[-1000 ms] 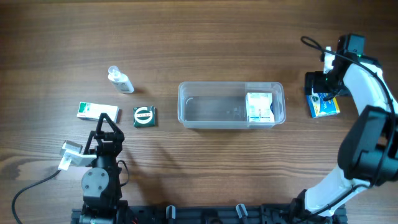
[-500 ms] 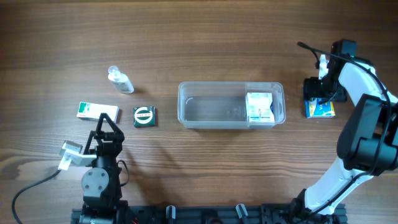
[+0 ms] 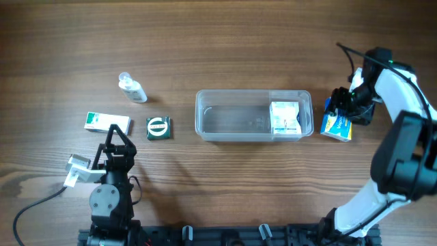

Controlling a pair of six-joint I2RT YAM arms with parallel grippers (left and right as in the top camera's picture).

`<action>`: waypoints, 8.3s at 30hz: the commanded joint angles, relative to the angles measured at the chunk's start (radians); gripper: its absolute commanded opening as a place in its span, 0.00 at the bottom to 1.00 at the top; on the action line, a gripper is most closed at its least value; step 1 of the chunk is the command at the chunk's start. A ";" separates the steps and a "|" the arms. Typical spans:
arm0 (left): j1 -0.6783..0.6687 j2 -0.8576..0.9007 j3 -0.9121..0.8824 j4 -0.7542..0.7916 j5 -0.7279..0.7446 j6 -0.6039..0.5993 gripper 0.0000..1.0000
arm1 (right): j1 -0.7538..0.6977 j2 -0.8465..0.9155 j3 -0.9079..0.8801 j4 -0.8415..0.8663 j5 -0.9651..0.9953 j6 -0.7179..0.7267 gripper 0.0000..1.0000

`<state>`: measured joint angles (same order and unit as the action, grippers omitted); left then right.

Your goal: Pack container

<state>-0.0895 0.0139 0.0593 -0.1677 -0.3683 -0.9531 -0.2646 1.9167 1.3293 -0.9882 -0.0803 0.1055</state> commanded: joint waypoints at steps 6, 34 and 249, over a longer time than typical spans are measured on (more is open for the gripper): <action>0.007 -0.007 -0.004 0.000 -0.014 -0.009 1.00 | 0.039 -0.492 0.000 -0.023 -0.058 0.034 0.61; 0.007 -0.007 -0.004 0.000 -0.014 -0.009 1.00 | 0.711 -0.153 -0.012 0.086 0.058 0.362 0.61; 0.408 1.731 1.097 -0.741 0.336 0.282 0.39 | 0.335 -1.235 0.019 -0.128 0.117 0.130 1.00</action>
<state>0.3164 1.8107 1.0760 -0.8322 -0.0353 -0.7471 0.0750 0.6750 1.3479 -1.1164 0.0238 0.2554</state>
